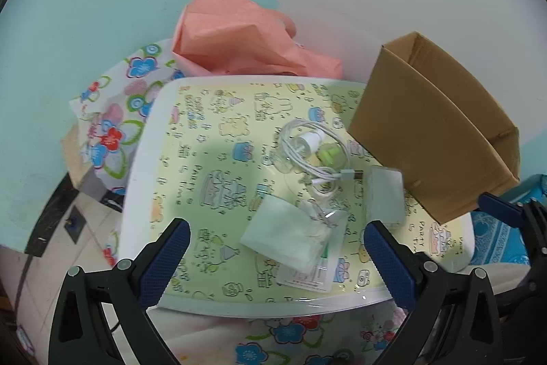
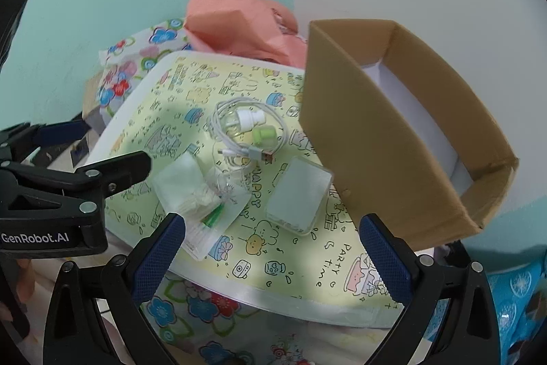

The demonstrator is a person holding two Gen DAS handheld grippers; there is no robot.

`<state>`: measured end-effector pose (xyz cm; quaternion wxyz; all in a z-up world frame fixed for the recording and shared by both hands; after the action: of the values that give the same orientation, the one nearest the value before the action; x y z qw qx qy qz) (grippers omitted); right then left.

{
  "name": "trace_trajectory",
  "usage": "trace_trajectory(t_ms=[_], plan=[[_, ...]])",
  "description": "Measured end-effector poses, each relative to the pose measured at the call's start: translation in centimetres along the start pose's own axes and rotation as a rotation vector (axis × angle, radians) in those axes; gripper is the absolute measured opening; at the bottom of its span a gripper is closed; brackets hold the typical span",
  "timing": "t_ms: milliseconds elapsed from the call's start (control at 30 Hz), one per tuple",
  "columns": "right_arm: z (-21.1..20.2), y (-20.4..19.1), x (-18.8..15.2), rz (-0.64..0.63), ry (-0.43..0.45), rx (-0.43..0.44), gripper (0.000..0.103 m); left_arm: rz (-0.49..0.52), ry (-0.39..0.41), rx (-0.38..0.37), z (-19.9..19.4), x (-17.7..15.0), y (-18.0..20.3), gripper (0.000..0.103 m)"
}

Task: Organize objects
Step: 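Grasp the clear plastic box with the right gripper while the left gripper grasps the white tissue packet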

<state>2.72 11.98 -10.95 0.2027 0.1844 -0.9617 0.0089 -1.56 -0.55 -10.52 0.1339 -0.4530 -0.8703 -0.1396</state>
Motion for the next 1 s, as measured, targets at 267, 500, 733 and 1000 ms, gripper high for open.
trace_trajectory(t_ms=[267, 500, 733, 1000], plan=[[2.6, 0.4, -0.9, 0.016, -0.046, 0.019, 0.103, 0.05, -0.028, -0.203, 3.2, -1.1, 1.1, 0.102], [6.1, 1.4, -1.4, 0.101, -0.089, 0.13, 0.103, 0.009, -0.053, -0.265, 5.8, -0.7, 0.0, 0.102], [8.7, 1.4, -1.8, 0.049, -0.097, 0.097, 0.103, 0.151, -0.099, -0.073, 8.4, -1.4, -0.3, 0.102], [11.4, 2.5, -1.8, 0.069, -0.137, 0.088, 0.103, 0.25, -0.171, -0.116, 10.9, -1.8, -0.1, 0.102]])
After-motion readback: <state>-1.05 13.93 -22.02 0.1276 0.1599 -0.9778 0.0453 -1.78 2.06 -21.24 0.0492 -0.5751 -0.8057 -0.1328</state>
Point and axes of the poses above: each gripper's, at about its wrist camera, not at the fingertips, and z roughly the way its jaws point, y to its right, x to its top, the point moved 6 cm from there along z, roughly the way its jaws point, and after that the axes turned 5 degrees about -y, right-handed, at the moved point
